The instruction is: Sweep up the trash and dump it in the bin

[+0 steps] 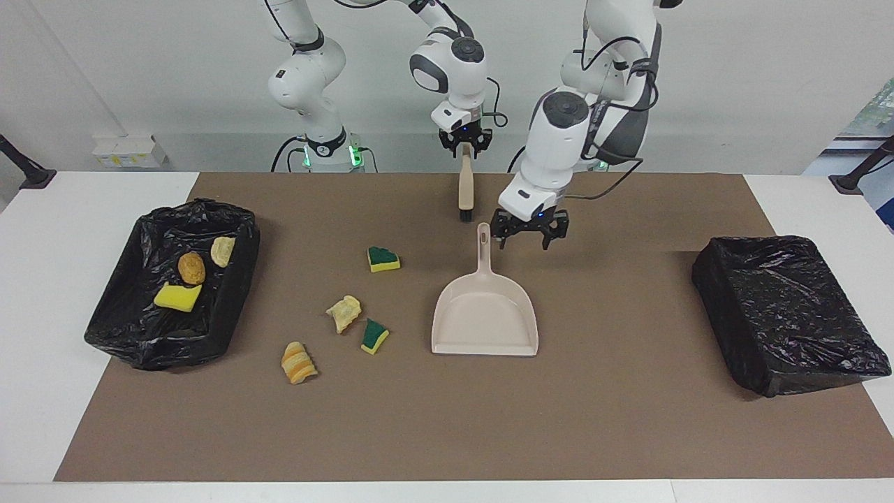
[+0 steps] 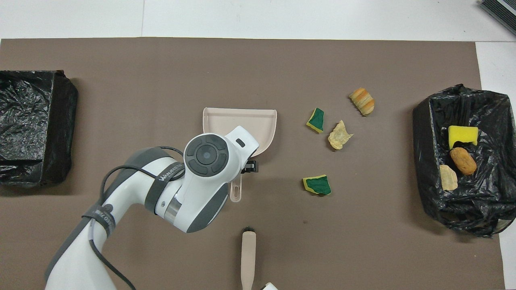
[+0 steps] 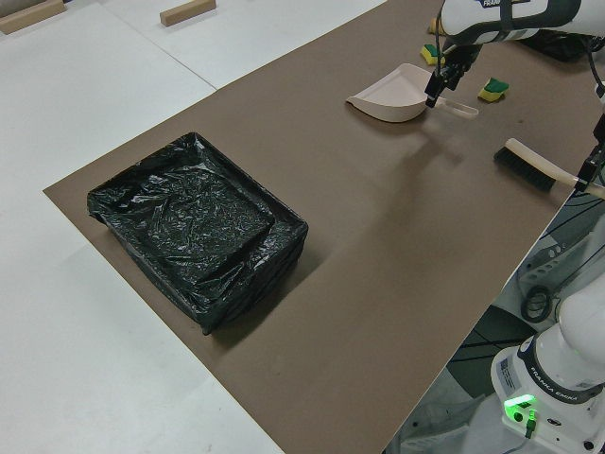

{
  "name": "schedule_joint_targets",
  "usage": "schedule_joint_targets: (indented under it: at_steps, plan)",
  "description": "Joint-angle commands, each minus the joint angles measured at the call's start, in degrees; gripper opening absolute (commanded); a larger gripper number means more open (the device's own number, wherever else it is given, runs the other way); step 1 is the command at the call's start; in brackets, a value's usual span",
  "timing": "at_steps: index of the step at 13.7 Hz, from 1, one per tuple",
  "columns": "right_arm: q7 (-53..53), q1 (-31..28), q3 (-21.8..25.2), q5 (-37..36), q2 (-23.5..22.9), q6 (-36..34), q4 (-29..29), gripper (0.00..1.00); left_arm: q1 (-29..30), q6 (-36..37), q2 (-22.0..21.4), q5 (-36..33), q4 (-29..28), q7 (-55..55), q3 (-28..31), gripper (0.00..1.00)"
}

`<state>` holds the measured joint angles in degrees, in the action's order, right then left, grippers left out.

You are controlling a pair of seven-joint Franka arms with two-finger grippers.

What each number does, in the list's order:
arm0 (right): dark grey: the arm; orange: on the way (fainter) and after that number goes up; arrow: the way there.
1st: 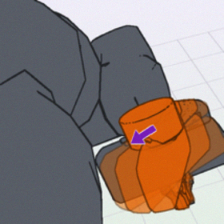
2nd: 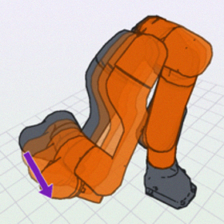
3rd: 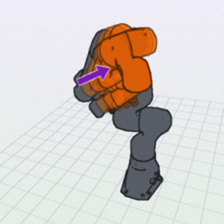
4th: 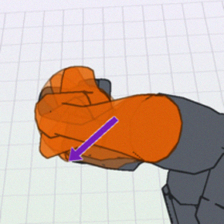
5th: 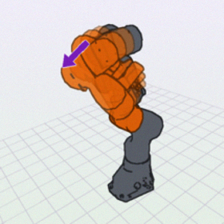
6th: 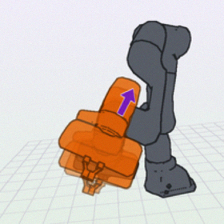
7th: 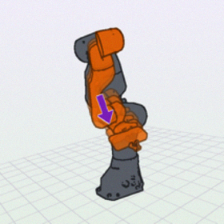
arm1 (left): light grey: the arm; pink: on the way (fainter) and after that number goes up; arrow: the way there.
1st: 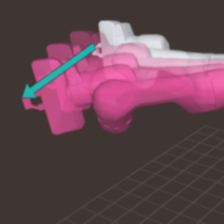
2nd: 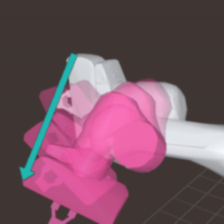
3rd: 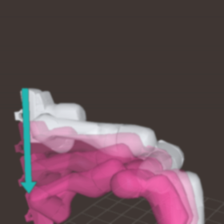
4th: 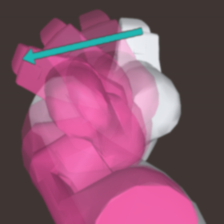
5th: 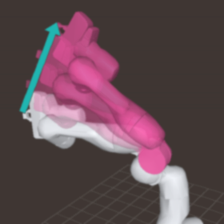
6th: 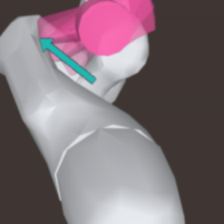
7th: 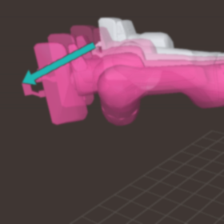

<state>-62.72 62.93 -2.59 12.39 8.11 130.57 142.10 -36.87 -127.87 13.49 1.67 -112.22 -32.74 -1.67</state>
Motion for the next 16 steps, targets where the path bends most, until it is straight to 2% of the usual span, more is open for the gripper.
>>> schedule_joint_targets:
  at_steps: [1, 2, 3, 5, 7, 8, 9, 10, 12, 14, 16]
  plan:
    - [1.55, 0.17, 0.13, 1.41, -0.11, 0.57, 0.63, 0.03, -1.88, -3.35, -0.06, 0.27, -3.18, -2.05, 1.05, 1.0]
    - [1.29, 0.17, 0.13, 1.41, 0.06, -0.05, 0.63, 0.0, -2.24, -4.14, 0.83, 0.27, -3.01, -2.59, 1.14, 0.94]
    - [1.81, -0.17, 0.13, 1.32, 0.24, -1.18, 0.54, 0.0, -1.81, -4.49, 1.01, 0.27, -2.57, -2.6, 1.14, 0.83]
    - [3.29, -1.31, 0.48, 1.24, 1.55, -4.25, 0.37, 0.0, -1.54, -4.06, 0.49, 0.09, -2.04, -2.16, 1.23, 0.78]
    - [5.14, -5.69, 0.57, 0.36, 4.71, -9.08, 0.37, 0.0, -1.45, -4.32, 0.48, 0.09, -1.86, -2.24, 1.32, 0.76]
    - [6.54, -8.15, 0.57, 0.1, 5.94, -11.02, 0.37, 0.0, -1.54, -4.24, 0.48, 0.09, -1.86, -2.07, 1.32, 0.6]
    - [9.34, -10.35, 0.57, -1.04, 7.35, -13.56, 0.37, 0.0, -1.45, -4.15, 0.48, -0.43, -1.86, -1.98, 1.32, 0.36]
    - [12.24, -13.33, 0.57, -2.53, 8.58, -16.2, 0.37, 0.0, -1.54, -4.15, 0.57, -1.39, -1.78, -1.89, 1.49, 0.2]
    - [19.0, -19.57, 0.57, -3.25, 10.78, -19.46, 0.28, 0.0, -1.63, -3.27, 0.31, -7.52, -1.6, -1.37, 1.41, 0.01]
    - [25.43, -25.37, 0.57, -5.43, 10.53, -20.27, -0.16, 0.0, -0.67, -2.05, -0.83, -9.05, -1.51, 1.69, 1.84, 0.0]
    - [30.0, -29.86, 0.57, -8.85, 9.48, -20.18, -1.73, 0.0, 2.66, 2.68, -3.37, -9.05, -1.51, 13.07, 1.76, 0.0]
